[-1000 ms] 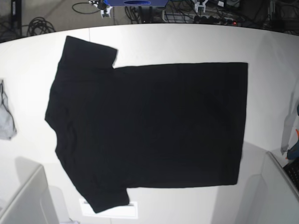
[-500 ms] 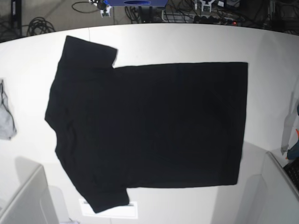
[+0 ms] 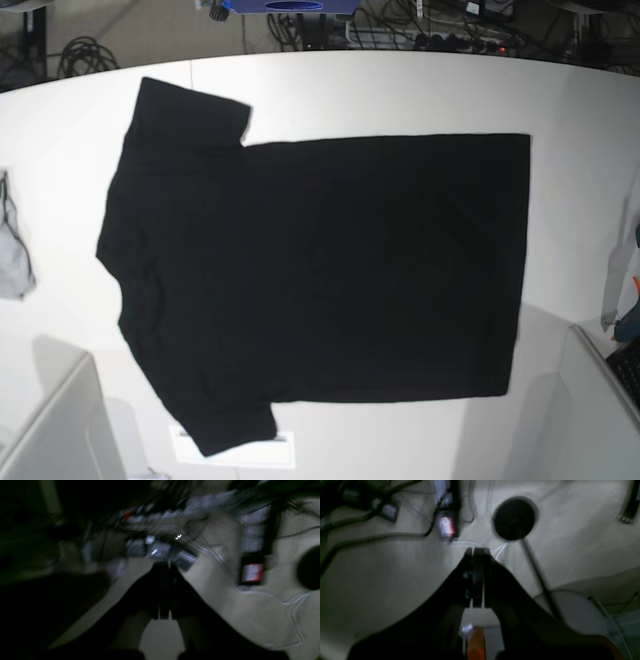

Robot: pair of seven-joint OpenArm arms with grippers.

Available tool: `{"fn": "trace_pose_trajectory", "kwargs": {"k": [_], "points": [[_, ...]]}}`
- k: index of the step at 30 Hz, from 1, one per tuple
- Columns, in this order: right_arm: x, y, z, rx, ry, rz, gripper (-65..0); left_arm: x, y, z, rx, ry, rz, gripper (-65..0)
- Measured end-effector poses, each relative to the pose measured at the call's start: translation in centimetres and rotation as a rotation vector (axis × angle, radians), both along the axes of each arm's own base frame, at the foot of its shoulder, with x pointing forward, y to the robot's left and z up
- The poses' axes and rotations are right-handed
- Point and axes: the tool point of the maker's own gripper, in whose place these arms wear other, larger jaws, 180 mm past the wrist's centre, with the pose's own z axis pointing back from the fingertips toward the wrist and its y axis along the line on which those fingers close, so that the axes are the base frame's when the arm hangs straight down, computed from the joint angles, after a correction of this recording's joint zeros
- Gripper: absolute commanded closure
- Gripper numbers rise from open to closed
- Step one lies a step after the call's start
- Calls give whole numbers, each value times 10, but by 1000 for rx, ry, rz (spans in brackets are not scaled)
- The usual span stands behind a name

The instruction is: Fold the T-shirt properly

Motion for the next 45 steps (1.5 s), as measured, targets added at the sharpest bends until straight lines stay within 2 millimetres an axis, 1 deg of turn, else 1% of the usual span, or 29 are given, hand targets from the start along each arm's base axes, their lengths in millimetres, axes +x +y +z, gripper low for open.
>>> {"fn": "trace_pose_trajectory", "kwargs": {"k": [1, 2, 5, 7, 8, 10, 11, 13, 14, 16, 19, 20, 21, 23, 26, 27, 28, 30, 33, 35, 36, 37, 38, 39, 40, 42, 45], "points": [[4, -11, 8, -29, -21, -28, 0, 1, 7, 9, 24, -14, 14, 0], [6, -19, 18, -56, -38, -56, 0, 3, 17, 22, 49, -38, 29, 0], [26, -33, 46, -102, -129, -88, 0, 17, 46, 56, 125, -111, 26, 0], [48, -36, 65, -117, -202, -111, 0, 36, 60, 73, 160, -168, 33, 0], [62, -38, 76, -125, -252, -114, 0, 48, 67, 83, 167, -218, 65, 0], [92, -47, 99, -153, -350, -104, 0, 71, 74, 98, 155, -313, 140, 0], [103, -54, 110, -177, -385, -101, 0, 81, 76, 107, 140, -356, 178, 0], [125, -58, 129, -193, -453, -94, 0, 99, 77, 133, 127, -440, 196, 0], [130, -57, 134, -190, -443, -99, 0, 107, 74, 147, 111, -471, 194, 0], [144, -53, 144, -174, -454, -109, 0, 122, 65, 174, 95, -517, 125, 0], [167, -53, 147, -169, -478, -118, 0, 146, 50, 203, 72, -600, 82, 0], [173, -52, 147, -163, -478, -125, 0, 152, 45, 210, 66, -624, 68, 0], [178, -52, 148, -162, -490, -125, 0, 156, 44, 213, 63, -641, 62, 0], [188, -49, 150, -134, -521, -150, 0, 156, 46, 211, 66, -632, 65, 0], [200, -36, 151, 2, -571, -249, 0, 157, 50, 209, 76, -630, 77, 0], [203, -35, 153, 43, -587, -273, 0, 159, 50, 208, 75, -635, 78, 0], [208, -36, 156, 85, -607, -300, -27, 161, 50, 207, 75, -642, 81, 0], [222, -46, 165, 122, -670, -318, -192, 167, 50, 208, 71, -657, 83, 0], [235, -52, 175, 197, -715, -336, -384, 172, 49, 208, 67, -673, 84, 0], [237, -56, 178, 228, -716, -336, -461, 175, 49, 209, 67, -681, 84, 0], [238, -61, 178, 231, -718, -343, -476, 174, 49, 209, 69, -679, 84, -114], [239, -69, 176, 225, -718, -357, -474, 173, 51, 209, 71, -678, 89, -222], [240, -77, 172, 216, -714, -375, -470, 173, 51, 208, 71, -678, 93, -303], [244, -85, 169, 216, -718, -386, -467, 174, 51, 208, 71, -677, 92, -369], [247, -91, 166, 214, -723, -387, -468, 176, 51, 208, 70, -684, 92, -393], [251, -92, 159, 248, -708, -370, -468, 181, 51, 209, 53, -705, 117, -400], [250, -89, 142, 296, -646, -367, -468, 183, 57, 204, -34, -715, 233, -405]]}}
